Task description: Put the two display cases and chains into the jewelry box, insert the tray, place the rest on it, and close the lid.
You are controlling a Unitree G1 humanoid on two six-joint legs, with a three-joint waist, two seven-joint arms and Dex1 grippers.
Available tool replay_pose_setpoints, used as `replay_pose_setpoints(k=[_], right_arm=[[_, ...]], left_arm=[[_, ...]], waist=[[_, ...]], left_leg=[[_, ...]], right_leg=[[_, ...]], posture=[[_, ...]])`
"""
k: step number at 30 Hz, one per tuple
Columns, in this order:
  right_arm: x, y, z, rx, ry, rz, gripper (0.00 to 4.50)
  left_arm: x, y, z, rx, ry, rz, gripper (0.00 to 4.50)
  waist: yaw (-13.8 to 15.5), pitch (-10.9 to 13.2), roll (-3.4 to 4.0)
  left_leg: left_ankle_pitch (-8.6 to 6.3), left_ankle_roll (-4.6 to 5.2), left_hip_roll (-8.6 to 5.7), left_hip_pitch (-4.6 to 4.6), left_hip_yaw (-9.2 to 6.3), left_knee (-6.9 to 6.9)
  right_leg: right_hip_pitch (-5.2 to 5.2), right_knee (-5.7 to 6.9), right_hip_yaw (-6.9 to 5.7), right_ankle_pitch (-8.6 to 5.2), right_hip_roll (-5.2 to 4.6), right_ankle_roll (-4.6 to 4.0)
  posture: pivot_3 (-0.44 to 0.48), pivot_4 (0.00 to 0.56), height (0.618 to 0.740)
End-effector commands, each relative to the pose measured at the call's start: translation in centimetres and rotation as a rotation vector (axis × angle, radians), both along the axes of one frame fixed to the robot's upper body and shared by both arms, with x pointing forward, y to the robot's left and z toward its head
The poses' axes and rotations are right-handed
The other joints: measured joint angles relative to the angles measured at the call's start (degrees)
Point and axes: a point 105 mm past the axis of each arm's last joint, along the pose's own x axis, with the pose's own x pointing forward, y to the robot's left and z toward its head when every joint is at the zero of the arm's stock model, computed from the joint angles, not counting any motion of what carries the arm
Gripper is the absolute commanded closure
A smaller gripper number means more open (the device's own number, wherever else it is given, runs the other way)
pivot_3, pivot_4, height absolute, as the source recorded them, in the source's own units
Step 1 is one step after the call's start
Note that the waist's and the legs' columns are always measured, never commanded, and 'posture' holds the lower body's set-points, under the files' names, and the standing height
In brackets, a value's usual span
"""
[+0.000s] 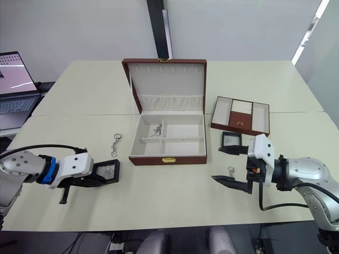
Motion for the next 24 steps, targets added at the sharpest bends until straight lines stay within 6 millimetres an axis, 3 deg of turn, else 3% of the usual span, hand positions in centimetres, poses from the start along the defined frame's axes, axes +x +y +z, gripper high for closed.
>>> replay_pose_setpoints(k=[1, 5, 13, 24], right_arm=[[-0.3, 0.0, 1.1, 0.012, -0.057, 0.018, 0.00], [-0.5, 0.0, 1.3, 0.015, -0.063, 0.026, 0.00], [-1.0, 0.7, 3.3, 0.095, -0.085, 0.053, 0.00], [-0.2, -0.2, 3.2, 0.125, -0.093, -0.100, 0.00]], left_arm=[[0.3, -0.3, 1.3, -0.010, -0.034, -0.010, 4.49], [0.4, -0.3, 2.4, -0.021, -0.041, 0.009, 4.49], [1.3, -1.1, 7.2, -0.052, -0.079, 0.026, 4.49], [3.3, -5.4, 11.8, -0.155, -0.105, -0.074, 4.49]], waist=[[0.00, 0.00, 0.00], [0.00, 0.00, 0.00], [0.01, 0.01, -0.02], [0.02, 0.01, -0.03]], left_leg=[[0.00, 0.00, 0.00, 0.00, 0.00, 0.00], [0.00, 0.00, 0.01, 0.00, 0.00, 0.00], [0.00, 0.00, 0.00, -0.01, -0.02, 0.01], [0.00, 0.00, -0.01, -0.05, -0.01, 0.04]], right_leg=[[0.00, 0.00, 0.00, 0.00, 0.00, 0.00], [0.00, 0.00, 0.00, 0.00, 0.00, 0.00], [0.01, 0.00, -0.02, 0.00, 0.02, 0.00], [0.01, 0.01, -0.02, 0.00, 0.04, 0.00]], posture=[[0.000, 0.150, 0.740], [0.000, 0.150, 0.740], [0.000, 0.150, 0.740], [0.000, 0.150, 0.740]])
